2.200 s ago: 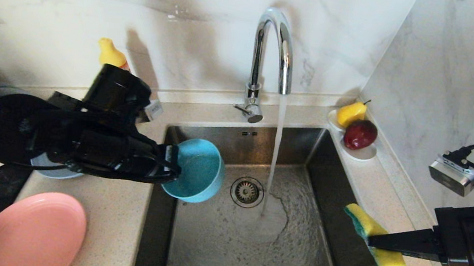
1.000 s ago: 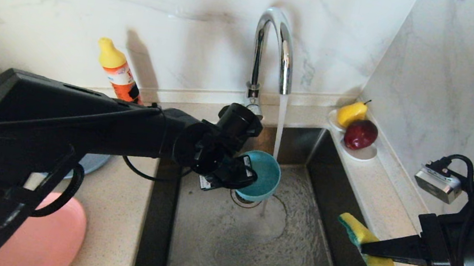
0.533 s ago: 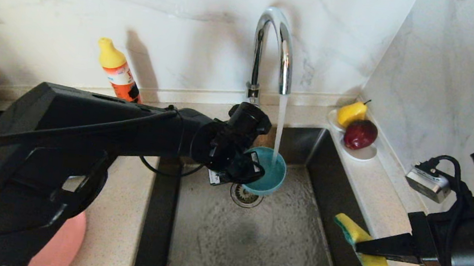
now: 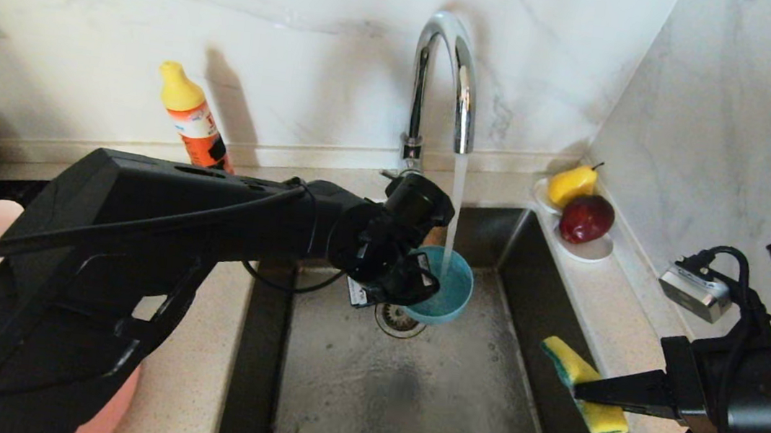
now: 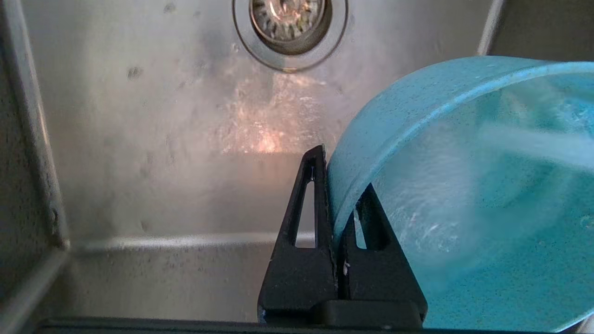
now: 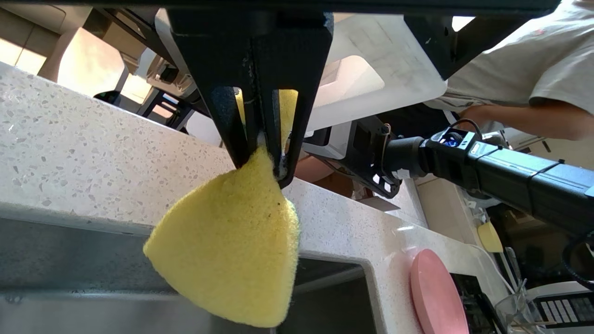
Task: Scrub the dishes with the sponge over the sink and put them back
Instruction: Wash the bowl
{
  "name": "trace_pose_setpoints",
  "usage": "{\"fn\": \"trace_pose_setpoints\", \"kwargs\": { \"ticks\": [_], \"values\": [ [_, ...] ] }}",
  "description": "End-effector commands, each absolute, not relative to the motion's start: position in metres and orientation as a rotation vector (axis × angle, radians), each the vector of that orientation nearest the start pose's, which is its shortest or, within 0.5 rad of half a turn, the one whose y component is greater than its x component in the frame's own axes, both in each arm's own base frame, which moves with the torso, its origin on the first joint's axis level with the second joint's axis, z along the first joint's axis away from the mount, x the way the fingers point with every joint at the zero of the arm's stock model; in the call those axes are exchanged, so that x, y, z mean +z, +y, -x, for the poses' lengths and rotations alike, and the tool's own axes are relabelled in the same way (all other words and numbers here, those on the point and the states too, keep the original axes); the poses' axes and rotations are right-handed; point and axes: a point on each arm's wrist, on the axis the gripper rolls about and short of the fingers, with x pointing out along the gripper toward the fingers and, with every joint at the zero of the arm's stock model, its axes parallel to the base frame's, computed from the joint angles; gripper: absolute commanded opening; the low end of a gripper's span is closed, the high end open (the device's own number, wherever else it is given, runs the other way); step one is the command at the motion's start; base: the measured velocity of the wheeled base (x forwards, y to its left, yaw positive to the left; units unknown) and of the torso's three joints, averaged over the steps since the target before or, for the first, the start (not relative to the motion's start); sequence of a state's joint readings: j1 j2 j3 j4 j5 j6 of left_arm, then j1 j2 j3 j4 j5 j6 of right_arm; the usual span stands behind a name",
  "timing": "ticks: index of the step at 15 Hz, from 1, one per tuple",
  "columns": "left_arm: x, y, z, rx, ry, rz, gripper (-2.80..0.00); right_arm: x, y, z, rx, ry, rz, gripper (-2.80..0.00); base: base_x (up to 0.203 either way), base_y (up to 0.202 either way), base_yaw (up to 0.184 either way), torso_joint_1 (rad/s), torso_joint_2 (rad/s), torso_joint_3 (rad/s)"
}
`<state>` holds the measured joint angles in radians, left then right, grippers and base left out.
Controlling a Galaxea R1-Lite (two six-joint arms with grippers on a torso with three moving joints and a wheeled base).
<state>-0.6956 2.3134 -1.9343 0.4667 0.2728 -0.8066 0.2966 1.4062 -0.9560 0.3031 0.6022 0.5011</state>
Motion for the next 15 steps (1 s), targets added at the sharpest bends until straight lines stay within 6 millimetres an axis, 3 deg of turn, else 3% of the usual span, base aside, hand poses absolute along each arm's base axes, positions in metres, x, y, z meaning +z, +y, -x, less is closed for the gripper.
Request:
{"fn": "trace_pose_setpoints", "kwargs": {
  "ticks": [1, 5, 11, 15],
  "values": [
    [0.157, -0.289, -0.353, -0.07, 0.844, 0.367, -2.8, 0.221, 0.074, -0.198, 0.648, 0.972, -0.568, -2.8, 0.0, 0.0, 0.0, 0.0, 0.0, 0.0],
    [0.174, -0.276, -0.346, -0.035, 0.847, 0.373, -2.8, 0.224, 0.073, -0.194, 0.65, 0.963, -0.567, -2.8, 0.0, 0.0, 0.0, 0.0, 0.0, 0.0],
    [0.234, -0.207, -0.329, 0.115, 0.664, 0.415, -2.8, 0.22, 0.073, -0.194, 0.65, 0.972, -0.567, -2.8, 0.0, 0.0, 0.0, 0.0, 0.0, 0.0],
    [0.263, -0.18, -0.31, 0.059, 0.527, 0.4, -2.8, 0.221, 0.073, -0.194, 0.653, 0.969, -0.565, -2.8, 0.0, 0.0, 0.0, 0.0, 0.0, 0.0]
  ]
}}
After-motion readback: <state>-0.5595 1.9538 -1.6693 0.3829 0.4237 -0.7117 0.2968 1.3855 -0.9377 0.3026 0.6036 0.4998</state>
